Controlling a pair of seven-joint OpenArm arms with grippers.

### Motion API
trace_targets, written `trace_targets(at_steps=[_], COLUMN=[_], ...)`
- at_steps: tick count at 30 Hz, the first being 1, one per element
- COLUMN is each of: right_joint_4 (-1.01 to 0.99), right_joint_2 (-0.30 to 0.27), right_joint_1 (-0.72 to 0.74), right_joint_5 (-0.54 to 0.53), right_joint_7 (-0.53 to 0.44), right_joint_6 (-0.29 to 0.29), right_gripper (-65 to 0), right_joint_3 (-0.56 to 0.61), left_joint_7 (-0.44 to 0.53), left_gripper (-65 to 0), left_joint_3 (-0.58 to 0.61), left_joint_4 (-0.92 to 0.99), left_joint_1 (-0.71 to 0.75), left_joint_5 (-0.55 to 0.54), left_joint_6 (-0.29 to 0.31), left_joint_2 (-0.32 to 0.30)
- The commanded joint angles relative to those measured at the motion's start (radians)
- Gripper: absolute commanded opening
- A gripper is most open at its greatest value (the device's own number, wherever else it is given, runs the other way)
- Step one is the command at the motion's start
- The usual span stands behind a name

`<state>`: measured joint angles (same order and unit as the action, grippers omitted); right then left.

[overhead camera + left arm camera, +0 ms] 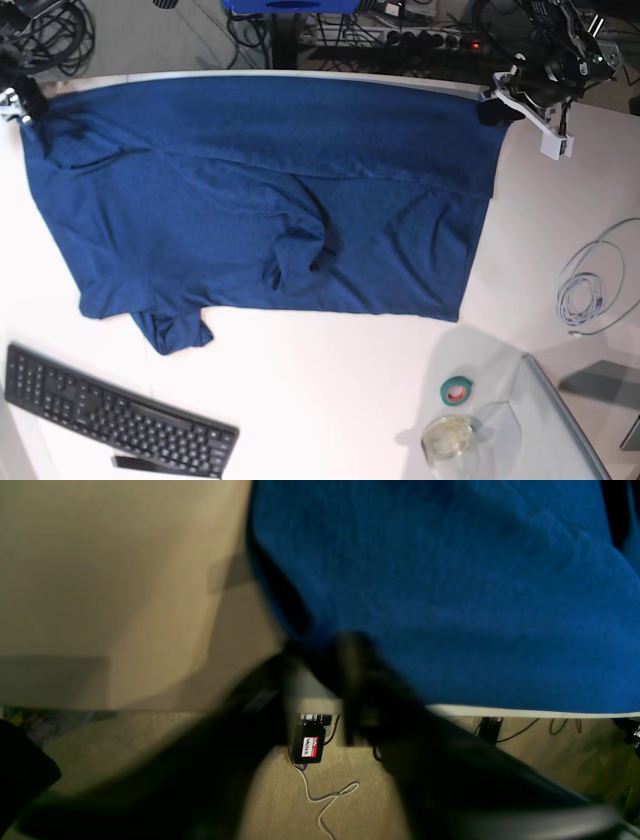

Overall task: Layout the t-shirt on the table in an organized manner, then fold the t-shirt properly
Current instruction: 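Lower the held shirt edge onto the table and release both grippers, then sweep the right gripper across the shirt middle to flatten wrinkles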

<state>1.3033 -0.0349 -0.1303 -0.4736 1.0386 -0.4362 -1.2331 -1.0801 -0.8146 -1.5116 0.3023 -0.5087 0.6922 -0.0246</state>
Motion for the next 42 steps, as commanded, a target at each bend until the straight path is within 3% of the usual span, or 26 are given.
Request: trace_targets(at_steps=[1, 3, 5, 9, 12, 15, 18, 19, 21, 23, 28, 32, 38, 42], right_joint_4=[0.029, 0.061, 0.095, 0.183, 0.246, 0.312, 0.347, 0.348, 0.351, 0.344, 0.286, 0.149, 0.031, -0.087], right_joint_2=[-0.009, -0.007, 0.000, 0.002, -0.004, -0.059, -0.138, -0.164, -0.211, -0.221, -0.176, -0.147, -0.073, -0.038], right_joint_1=[-0.002, -0.004, -0.018, -0.032, -0.033, -0.044, -0.045, -0.042, 0.005, 0.060, 0.232, 0.378, 0.475, 0.525], right_joint_5=[-0.015, -0.015, -0.015, -0.014, -0.010, -0.010, -0.010, -0.010, -0.010, -0.010, -0.009, -0.009, -0.009, -0.009], right_joint_7=[-0.008, -0.008, -0.013, -0.033, -0.113, -0.165, -0.225, -0.240, -0.251, -0.252, -0.255, -0.257, -0.330, -0.381], right_joint_6=[-0.008, -0.008, -0.008, -0.008, -0.010, -0.014, -0.069, -0.080, -0.082, -0.048, 0.142, 0.219, 0.345, 0.434], right_gripper=[-34.1, -25.5, -21.2, -21.0, -21.0, -21.0, -21.0, -21.0, -21.2, -21.2, -21.2, -21.2, -20.6, -20.3], right_joint_3=[-0.021, -0.038, -0.043, -0.037, 0.000, 0.201, 0.523, 0.619, 0.856, 1.030, 1.350, 1.571, 1.782, 1.889], left_joint_7=[0.016, 0.016, 0.016, 0.016, 0.016, 0.016, 0.016, 0.016, 0.016, 0.016, 0.016, 0.018, 0.022, 0.128], left_gripper=[-38.3, -29.0, -23.5, -22.2, -22.2, -22.4, -24.8, -28.6, -44.9, -65.0, -65.0, -65.0, -65.0, -65.0], left_joint_3=[-0.007, -0.045, -0.096, -0.177, -0.213, -0.254, -0.291, -0.300, -0.306, -0.302, -0.305, -0.305, -0.302, -0.300], left_joint_4=[-0.013, -0.014, -0.014, -0.016, -0.017, -0.022, -0.024, -0.025, -0.025, -0.025, -0.025, -0.025, -0.025, -0.047], left_joint_1=[0.002, -0.001, -0.005, -0.008, -0.010, -0.007, -0.007, -0.007, -0.007, -0.005, 0.015, 0.031, 0.022, 0.031], left_joint_5=[-0.014, -0.014, -0.014, -0.015, -0.017, -0.017, -0.017, -0.017, -0.015, -0.015, -0.014, -0.014, 0.104, 0.158], left_joint_6=[0.006, 0.006, 0.006, 0.006, 0.006, 0.006, 0.006, 0.006, 0.006, 0.006, 0.006, 0.006, 0.006, 0.006], left_joint_2=[-0.011, -0.011, -0.011, -0.054, -0.096, -0.127, -0.136, -0.136, -0.136, -0.136, -0.133, -0.134, -0.130, -0.100])
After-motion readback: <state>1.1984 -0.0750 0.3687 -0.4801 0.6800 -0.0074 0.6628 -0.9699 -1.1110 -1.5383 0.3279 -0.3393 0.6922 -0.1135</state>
